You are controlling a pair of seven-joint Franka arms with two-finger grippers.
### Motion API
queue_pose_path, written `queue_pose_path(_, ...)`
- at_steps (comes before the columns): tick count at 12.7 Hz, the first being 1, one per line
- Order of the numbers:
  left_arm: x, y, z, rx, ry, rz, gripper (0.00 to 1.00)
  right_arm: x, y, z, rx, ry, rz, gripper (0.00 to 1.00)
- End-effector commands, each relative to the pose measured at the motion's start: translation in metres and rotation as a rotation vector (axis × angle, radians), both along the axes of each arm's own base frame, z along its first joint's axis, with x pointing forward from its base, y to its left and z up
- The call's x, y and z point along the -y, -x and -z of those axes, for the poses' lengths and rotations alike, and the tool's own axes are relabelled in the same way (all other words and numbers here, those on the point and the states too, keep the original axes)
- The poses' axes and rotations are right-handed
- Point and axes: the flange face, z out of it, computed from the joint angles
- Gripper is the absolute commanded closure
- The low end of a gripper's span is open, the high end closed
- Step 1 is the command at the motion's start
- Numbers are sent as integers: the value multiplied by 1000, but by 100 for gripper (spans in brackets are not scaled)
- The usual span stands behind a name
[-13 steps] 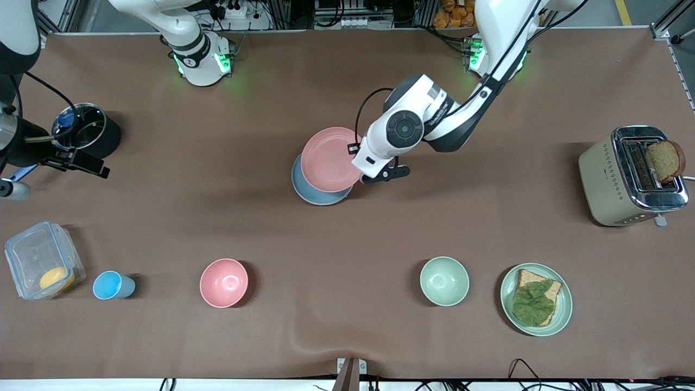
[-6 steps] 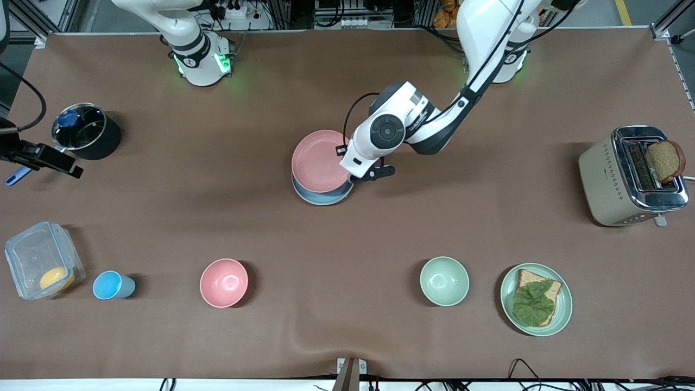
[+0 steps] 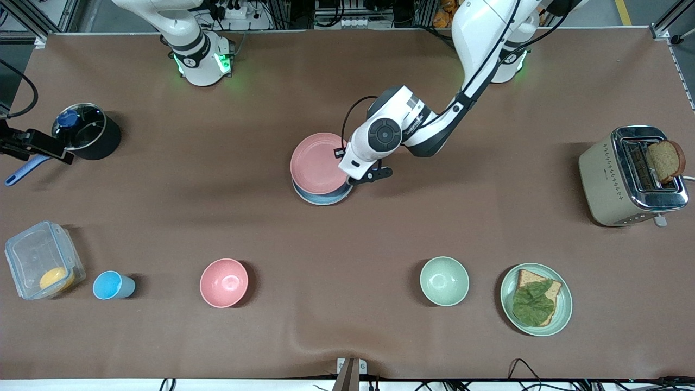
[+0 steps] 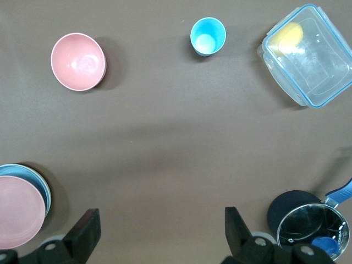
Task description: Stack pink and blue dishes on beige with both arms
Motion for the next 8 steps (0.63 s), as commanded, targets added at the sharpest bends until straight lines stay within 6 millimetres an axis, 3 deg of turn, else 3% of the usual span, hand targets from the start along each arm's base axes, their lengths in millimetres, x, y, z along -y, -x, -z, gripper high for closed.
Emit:
queue_pose_path(1, 5, -2, 4, 0, 17, -31, 100, 4, 11, -8, -7, 16, -5, 0)
queue_pose_path(8, 4, -6, 14, -4, 17, -35, 100, 3, 10, -6, -8, 16, -7, 0)
